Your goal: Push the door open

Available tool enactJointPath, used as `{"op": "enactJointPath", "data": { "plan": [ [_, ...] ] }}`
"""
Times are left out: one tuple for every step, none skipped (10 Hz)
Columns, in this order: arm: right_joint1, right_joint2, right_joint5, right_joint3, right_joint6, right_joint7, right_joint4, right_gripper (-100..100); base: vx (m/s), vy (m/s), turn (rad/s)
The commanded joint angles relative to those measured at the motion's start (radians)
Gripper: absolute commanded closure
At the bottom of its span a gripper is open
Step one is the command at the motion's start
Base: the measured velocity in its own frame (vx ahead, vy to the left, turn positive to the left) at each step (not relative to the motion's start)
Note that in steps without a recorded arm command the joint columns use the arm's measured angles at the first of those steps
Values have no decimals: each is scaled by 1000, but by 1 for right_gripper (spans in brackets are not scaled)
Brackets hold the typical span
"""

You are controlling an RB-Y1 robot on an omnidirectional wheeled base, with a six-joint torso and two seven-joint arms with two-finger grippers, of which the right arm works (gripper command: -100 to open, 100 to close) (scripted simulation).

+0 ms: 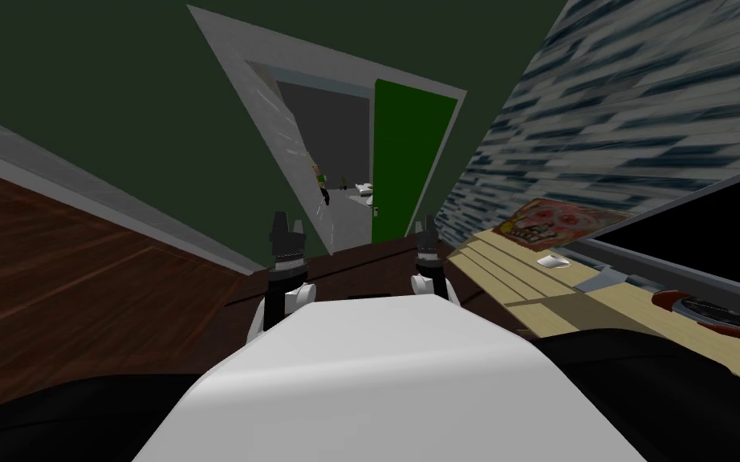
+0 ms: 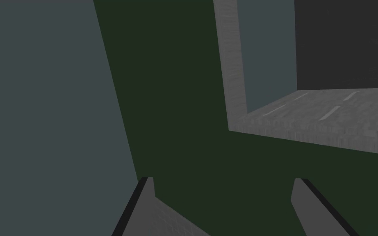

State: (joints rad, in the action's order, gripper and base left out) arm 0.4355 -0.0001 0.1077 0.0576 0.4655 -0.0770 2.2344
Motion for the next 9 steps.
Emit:
{"op": "enactJointPath", "data": {
  "plan": [
    [-8,-8,-2,9,10,3,-30,-100,152,24,-39],
    [-16,-15,-4,17,14,6,-55,-100,134,8,-56],
    [-21,-19,-5,22,17,7,-70,-100,135,-4,-34],
    [-32,-26,-7,32,24,10,-101,-100,155,-12,-40],
    [-37,-30,-9,37,27,12,-117,-100,140,-20,-42],
    [-43,-34,-10,42,30,14,-133,-100,101,-25,-38],
    [-54,-41,-12,52,36,17,-166,-100,136,-16,-56],
    [-60,-44,-14,58,40,19,-184,-100,141,-6,-46],
    [-67,-47,-15,64,43,21,-202,-100,120,-21,-32]
  ]
}}
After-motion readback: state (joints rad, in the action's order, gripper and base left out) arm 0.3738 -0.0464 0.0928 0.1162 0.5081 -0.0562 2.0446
